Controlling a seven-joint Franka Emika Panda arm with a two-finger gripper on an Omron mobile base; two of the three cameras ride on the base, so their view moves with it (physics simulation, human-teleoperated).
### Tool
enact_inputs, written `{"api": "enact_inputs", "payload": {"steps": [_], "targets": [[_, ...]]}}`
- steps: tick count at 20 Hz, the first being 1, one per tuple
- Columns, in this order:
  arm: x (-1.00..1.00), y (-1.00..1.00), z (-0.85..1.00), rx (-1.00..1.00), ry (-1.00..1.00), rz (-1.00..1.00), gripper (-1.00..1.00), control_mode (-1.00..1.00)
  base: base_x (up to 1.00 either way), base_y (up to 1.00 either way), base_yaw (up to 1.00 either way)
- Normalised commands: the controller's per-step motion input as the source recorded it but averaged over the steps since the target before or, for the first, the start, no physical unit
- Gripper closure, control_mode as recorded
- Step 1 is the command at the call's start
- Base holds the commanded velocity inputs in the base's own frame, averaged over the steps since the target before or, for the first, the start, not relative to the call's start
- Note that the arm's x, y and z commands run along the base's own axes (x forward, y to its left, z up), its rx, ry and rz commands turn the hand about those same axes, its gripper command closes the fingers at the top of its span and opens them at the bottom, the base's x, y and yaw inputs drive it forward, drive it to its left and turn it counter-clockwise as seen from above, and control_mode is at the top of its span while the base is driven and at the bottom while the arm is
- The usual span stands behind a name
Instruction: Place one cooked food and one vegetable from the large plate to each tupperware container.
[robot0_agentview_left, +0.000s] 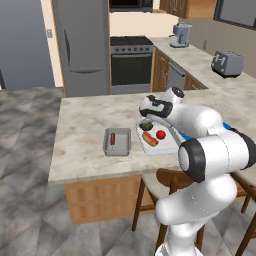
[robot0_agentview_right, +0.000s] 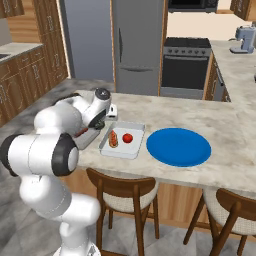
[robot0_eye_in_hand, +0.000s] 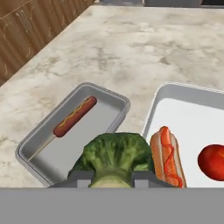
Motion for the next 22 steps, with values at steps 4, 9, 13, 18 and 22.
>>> {"api": "enact_inputs", "payload": {"steps": [4, 9, 13, 18, 22], "targets": [[0.12, 0.93, -0.01, -0.01, 0.1, 0.0, 1.0, -1.0, 0.0, 0.0, 0.0], [0.0, 0.34, -0.22, -0.06, 0.0, 0.0, 1.0, -1.0, 0.0, 0.0, 0.0], [0.0, 0.23, -0.4, -0.12, -0.03, 0.0, 1.0, -1.0, 0.0, 0.0, 0.0], [0.0, 0.18, -0.39, -0.03, -0.01, 0.0, 1.0, -1.0, 0.0, 0.0, 0.0], [0.01, 0.05, -0.48, 0.0, 0.01, 0.0, 1.0, -1.0, 0.0, 0.0, 0.0]]}}
